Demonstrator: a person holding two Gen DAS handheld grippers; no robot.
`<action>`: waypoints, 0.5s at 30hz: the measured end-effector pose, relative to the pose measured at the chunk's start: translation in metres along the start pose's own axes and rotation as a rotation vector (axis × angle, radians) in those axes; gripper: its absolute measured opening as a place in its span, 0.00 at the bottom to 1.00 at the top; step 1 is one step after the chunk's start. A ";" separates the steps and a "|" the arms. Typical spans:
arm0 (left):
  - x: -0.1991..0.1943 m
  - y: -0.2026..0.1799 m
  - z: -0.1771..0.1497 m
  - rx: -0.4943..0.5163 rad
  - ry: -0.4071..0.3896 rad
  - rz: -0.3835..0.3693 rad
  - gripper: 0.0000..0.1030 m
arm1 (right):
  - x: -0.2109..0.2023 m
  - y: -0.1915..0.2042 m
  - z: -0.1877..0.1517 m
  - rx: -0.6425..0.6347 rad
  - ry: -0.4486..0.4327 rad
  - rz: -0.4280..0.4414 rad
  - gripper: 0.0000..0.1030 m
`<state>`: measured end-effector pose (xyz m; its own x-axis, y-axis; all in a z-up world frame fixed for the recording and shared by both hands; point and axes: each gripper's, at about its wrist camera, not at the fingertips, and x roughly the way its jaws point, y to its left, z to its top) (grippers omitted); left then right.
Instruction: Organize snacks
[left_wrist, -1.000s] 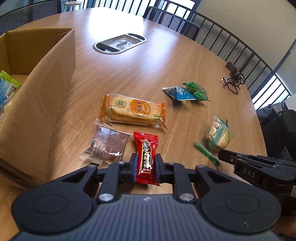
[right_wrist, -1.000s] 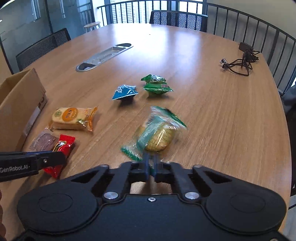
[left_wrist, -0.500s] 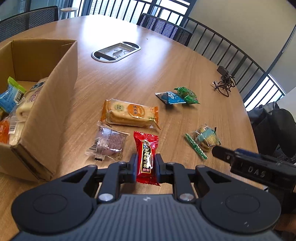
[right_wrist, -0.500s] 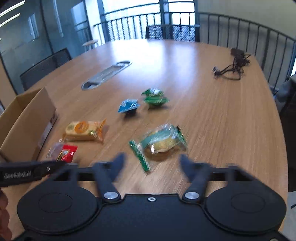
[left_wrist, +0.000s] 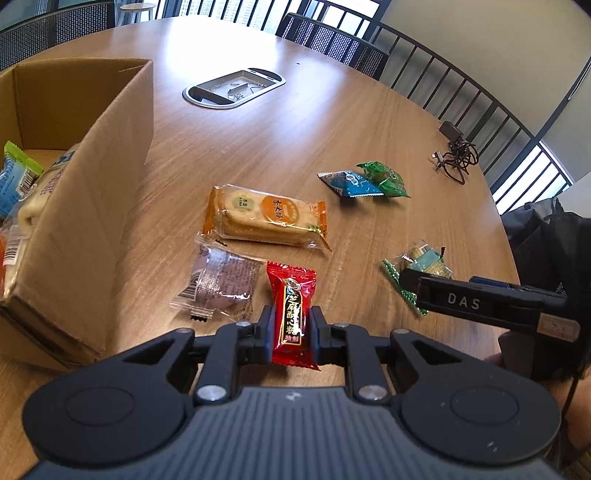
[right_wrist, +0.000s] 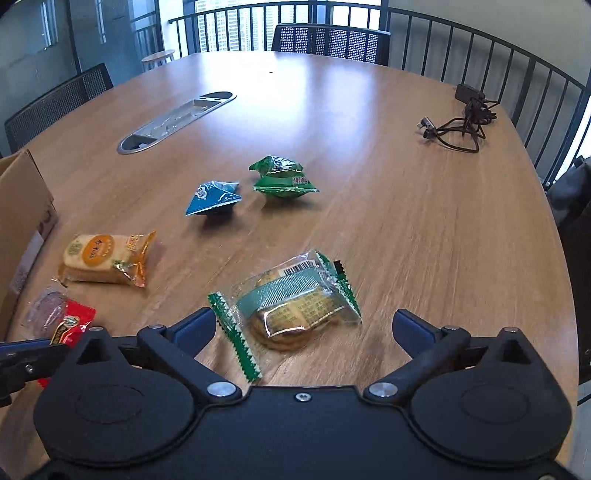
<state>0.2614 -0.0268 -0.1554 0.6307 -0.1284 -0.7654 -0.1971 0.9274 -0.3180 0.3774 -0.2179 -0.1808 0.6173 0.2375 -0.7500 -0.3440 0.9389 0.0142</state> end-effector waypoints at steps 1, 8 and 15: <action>0.001 0.001 -0.001 0.003 0.002 0.000 0.18 | 0.003 0.002 0.001 -0.014 -0.001 -0.001 1.00; 0.003 0.004 -0.008 0.002 0.020 0.012 0.18 | 0.018 0.011 0.010 -0.154 0.002 -0.005 1.00; 0.002 0.005 -0.005 -0.003 0.014 0.010 0.18 | 0.008 0.005 0.010 -0.137 0.033 0.112 0.59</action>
<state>0.2580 -0.0244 -0.1619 0.6182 -0.1243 -0.7761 -0.2053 0.9276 -0.3121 0.3876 -0.2089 -0.1799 0.5474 0.3281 -0.7698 -0.5036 0.8639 0.0101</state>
